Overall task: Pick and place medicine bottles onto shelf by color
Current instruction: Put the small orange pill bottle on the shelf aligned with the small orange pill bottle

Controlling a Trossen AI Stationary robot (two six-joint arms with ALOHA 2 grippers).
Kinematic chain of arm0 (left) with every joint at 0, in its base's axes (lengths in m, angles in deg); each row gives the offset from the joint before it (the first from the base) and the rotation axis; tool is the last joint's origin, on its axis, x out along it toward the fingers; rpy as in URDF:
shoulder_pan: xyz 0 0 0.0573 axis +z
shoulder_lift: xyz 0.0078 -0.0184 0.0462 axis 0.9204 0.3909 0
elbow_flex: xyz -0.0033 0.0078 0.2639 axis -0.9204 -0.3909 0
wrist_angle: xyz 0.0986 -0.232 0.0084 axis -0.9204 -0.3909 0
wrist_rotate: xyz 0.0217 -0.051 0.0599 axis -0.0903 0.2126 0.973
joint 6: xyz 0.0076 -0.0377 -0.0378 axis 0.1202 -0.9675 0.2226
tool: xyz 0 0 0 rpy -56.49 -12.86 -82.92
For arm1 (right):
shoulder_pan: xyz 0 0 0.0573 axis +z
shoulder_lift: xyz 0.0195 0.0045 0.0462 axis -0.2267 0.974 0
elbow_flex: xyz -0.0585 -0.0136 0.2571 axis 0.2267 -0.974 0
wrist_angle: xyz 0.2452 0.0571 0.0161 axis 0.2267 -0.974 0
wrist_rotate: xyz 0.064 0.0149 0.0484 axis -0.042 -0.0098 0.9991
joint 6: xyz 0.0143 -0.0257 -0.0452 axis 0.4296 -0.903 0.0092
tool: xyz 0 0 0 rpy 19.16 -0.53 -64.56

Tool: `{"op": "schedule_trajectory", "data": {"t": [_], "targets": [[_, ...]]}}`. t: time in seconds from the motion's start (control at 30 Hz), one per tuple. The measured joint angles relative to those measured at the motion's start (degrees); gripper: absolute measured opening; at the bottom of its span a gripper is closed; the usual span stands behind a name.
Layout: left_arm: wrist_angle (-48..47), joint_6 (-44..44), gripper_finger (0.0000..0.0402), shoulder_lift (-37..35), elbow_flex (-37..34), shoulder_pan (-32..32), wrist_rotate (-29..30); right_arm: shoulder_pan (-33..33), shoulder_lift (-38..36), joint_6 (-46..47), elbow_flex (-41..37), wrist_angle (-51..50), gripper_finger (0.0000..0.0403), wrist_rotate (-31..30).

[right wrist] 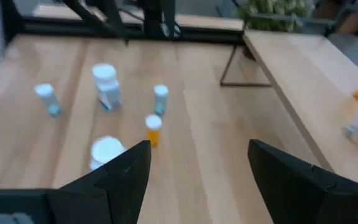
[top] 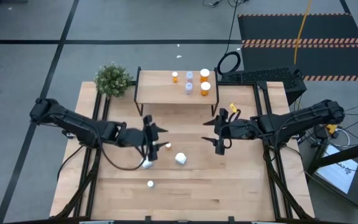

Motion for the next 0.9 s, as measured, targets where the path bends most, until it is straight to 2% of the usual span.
{"op": "schedule_trajectory", "data": {"t": [0.13,0.33,0.7,0.9], "targets": [[6.6,0.2,0.0227,0.0,-4.8,-3.1,1.9,1.6,0.4,-0.1,0.0,-0.5,0.0265,0.0],[13.4,-1.9,0.0228,0.0,-11.5,-4.0,2.4,2.2,0.9,-1.0,0.0,-2.8,0.0265,0.0],[16.4,-5.6,0.0229,0.6,-17.5,-4.1,1.9,2.2,0.9,-2.7,0.0,-3.9,0.0265,-0.2],[19.5,-7.7,0.026,3.1,-19.5,-3.6,1.4,2.2,0.9,0.7,0.0,-3.7,0.0265,-0.1]]}}
